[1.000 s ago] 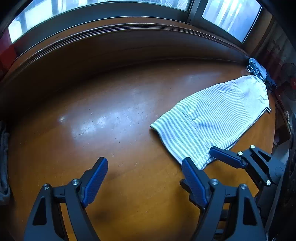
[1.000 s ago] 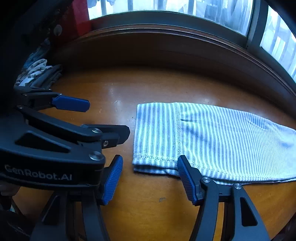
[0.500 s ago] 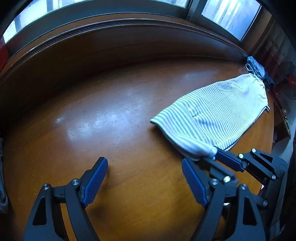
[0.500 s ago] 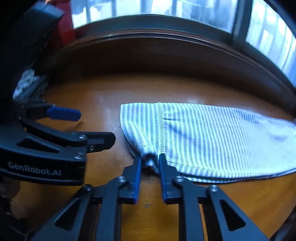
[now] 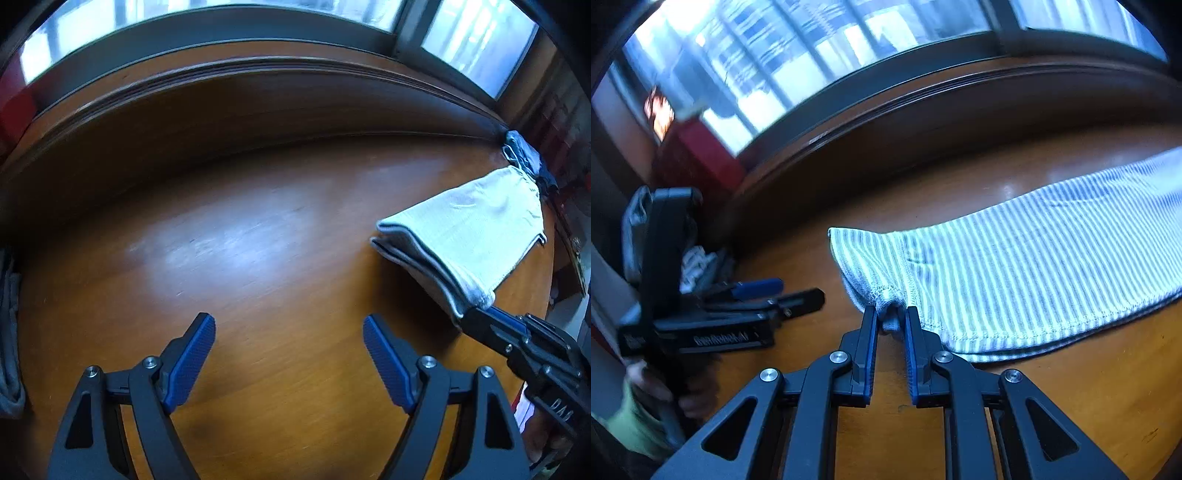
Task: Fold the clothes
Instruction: 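Fold the held hem over toward the waistband and open the right gripper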
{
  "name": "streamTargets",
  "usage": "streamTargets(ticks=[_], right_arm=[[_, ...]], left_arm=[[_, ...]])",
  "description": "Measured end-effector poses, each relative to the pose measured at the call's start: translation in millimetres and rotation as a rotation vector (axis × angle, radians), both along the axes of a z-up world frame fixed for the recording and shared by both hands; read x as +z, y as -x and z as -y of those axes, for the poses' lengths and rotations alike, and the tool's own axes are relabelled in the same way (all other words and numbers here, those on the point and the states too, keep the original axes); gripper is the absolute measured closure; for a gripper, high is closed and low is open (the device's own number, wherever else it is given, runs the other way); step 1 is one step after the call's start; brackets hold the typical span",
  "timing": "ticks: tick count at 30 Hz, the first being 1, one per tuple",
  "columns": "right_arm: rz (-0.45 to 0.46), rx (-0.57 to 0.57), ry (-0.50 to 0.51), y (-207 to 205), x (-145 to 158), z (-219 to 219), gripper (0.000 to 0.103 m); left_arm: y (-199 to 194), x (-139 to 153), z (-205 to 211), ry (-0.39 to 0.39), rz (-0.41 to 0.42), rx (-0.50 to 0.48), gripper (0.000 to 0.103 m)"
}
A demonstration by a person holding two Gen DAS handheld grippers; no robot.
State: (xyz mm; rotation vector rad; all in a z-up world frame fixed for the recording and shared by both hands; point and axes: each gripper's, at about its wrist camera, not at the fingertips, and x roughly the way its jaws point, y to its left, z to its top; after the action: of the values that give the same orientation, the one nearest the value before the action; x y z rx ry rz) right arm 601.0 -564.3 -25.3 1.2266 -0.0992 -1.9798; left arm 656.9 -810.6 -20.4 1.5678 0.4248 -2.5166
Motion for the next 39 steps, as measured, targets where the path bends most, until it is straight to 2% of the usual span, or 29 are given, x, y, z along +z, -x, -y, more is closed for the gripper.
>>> streamTargets(ticks=[5, 9, 14, 17, 21, 26, 28, 34, 39], right_arm=[[0.044, -0.072, 0.067, 13.3, 5.0, -23.3, 0.088], [0.134, -0.146, 0.122, 30.1, -7.6, -45.9, 0.088], [0.155, -0.188, 0.095, 45.5, -20.0, -43.2, 0.088], [0.127, -0.206, 0.042, 46.1, -20.5, -38.8, 0.084], [0.029, -0.217, -0.060, 39.9, -14.1, -35.9, 0.083], [-0.095, -0.185, -0.148, 26.9, -4.7, -20.6, 0.079], [-0.104, -0.160, -0.176, 23.6, -9.9, -19.6, 0.076], [-0.113, -0.098, -0.282, 10.8, -27.3, -14.2, 0.077], [-0.079, -0.075, -0.325, -12.2, -23.7, -31.5, 0.077]], left_arm=[[17.5, 15.3, -21.4, 0.025, -0.058, -0.056, 0.022], [37.7, 18.4, -33.7, 0.029, -0.090, -0.092, 0.022], [61.4, 17.6, -55.0, 0.046, -0.100, -0.145, 0.021], [76.0, 6.7, -64.6, 0.070, -0.074, -0.173, 0.021], [92.1, -16.4, -72.9, 0.097, -0.024, -0.217, 0.021], [94.6, -23.3, -75.9, 0.073, -0.020, -0.255, 0.021], [94.8, -24.9, -71.5, 0.053, -0.017, -0.262, 0.020], [88.6, -22.5, -68.5, 0.062, -0.012, -0.301, 0.020], [69.1, -20.8, -83.9, 0.053, 0.012, -0.401, 0.020]])
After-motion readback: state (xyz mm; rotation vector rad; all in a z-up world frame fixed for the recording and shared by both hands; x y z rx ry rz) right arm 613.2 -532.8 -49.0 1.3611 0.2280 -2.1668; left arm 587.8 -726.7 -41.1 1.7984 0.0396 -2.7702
